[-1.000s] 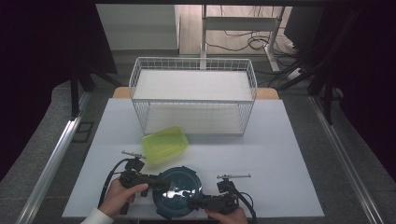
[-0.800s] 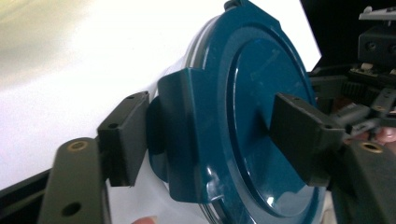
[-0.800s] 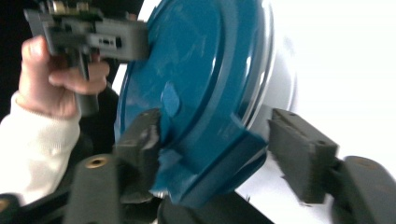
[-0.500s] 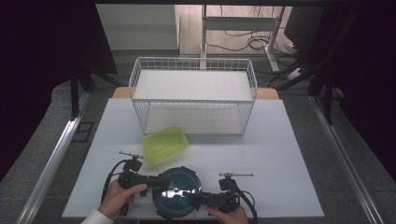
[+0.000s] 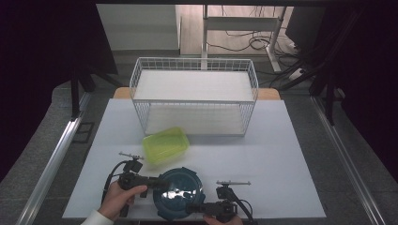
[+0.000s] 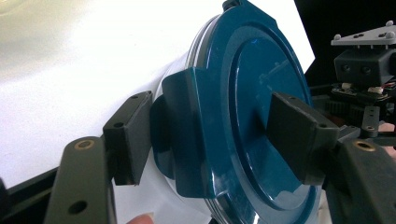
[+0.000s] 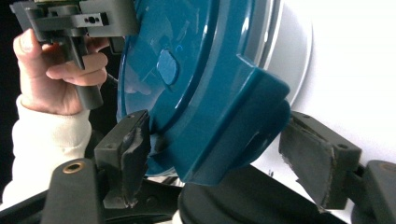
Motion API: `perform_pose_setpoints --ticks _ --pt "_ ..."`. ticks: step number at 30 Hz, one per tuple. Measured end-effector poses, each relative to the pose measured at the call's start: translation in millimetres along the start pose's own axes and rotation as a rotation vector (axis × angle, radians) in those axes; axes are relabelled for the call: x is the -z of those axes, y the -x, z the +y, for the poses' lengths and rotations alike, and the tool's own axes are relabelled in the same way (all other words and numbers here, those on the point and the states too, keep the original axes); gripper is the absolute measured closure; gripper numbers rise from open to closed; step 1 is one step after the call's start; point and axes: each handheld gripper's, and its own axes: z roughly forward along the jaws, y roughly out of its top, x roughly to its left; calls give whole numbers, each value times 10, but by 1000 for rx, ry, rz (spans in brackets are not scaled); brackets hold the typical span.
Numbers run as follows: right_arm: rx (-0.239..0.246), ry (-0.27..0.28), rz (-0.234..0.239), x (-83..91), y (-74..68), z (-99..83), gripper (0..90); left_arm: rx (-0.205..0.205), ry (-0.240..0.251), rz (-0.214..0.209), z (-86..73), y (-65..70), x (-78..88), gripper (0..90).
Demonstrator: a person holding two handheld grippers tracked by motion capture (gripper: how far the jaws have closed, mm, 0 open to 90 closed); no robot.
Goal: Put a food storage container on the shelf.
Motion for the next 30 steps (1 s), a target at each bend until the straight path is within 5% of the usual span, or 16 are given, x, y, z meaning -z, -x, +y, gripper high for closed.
perform_pose_setpoints --ticks 6,30 --pt "-1 51 -24 86 -40 10 394 7 2 4 -5 10 -1 338" --pt "-60 44 13 144 -9 55 468 6 30 22 -10 81 34 355"
